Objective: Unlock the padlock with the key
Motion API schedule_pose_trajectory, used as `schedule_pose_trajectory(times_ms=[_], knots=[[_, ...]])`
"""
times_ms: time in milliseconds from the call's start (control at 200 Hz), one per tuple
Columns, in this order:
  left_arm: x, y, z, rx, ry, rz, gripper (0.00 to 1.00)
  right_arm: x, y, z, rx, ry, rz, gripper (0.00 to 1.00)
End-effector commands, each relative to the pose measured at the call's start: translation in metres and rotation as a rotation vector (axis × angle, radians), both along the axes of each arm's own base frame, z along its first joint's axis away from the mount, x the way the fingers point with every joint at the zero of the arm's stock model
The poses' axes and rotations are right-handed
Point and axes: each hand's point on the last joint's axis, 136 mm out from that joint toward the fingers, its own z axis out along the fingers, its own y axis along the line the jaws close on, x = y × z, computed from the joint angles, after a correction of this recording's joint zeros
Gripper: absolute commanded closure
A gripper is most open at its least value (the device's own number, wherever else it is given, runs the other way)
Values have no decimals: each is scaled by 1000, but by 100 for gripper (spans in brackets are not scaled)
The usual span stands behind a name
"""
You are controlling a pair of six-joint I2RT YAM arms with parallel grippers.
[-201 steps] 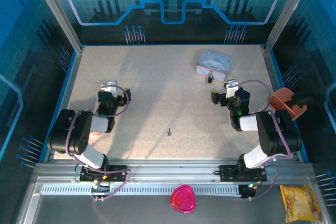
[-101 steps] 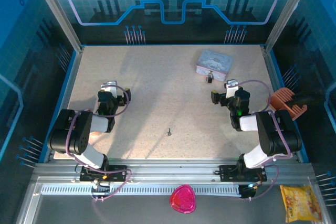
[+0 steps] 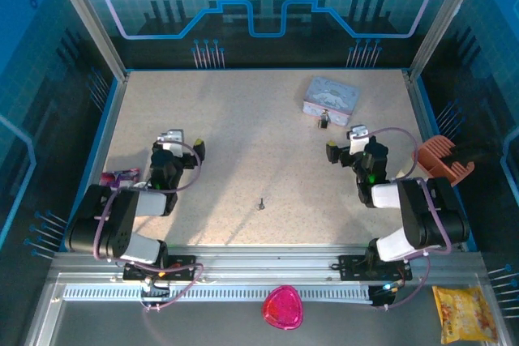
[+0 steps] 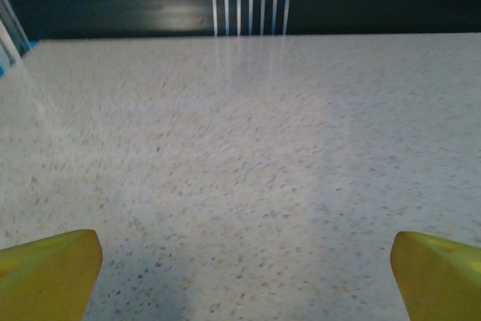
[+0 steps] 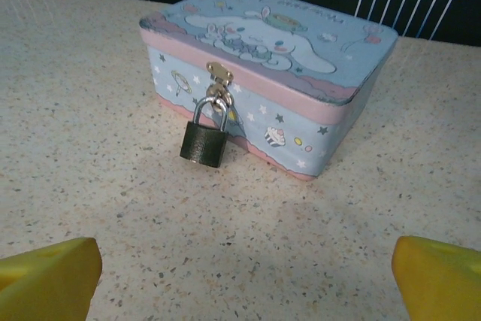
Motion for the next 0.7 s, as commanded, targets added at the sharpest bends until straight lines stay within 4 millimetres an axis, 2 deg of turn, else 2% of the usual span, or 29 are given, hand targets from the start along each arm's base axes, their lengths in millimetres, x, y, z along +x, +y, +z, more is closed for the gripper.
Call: schedule_pose_trajectory(times_ms=[0,135,200,265,305,395,485,525,590,690], knots=[[-11,-6,43,72,-122,24,1,-7,9,30,-36,-106,28,0],[-23,-9,79,-78,-110,32,1,-20,20,61,-63,-161,41,0],[-32,-5,101,-173,-105,63,1,-29,25,88,-9,-188,55,0],[-43,5,111,-294,-74,142,1,-39,28,112,67,-169,56,0],[-51,15,112,-381,-47,219,1,-45,25,132,157,-160,24,0],[-70,28,106,-523,20,342,1,-66,17,153,325,-101,-43,0],[-89,31,96,-597,95,381,1,-90,0,152,471,-57,-156,0],[-94,28,93,-610,110,363,1,-100,-3,153,513,-71,-156,0],[-98,18,90,-634,115,291,1,-115,6,157,524,-107,-63,0],[-105,-9,84,-661,163,123,1,-132,13,154,517,-59,-20,0]])
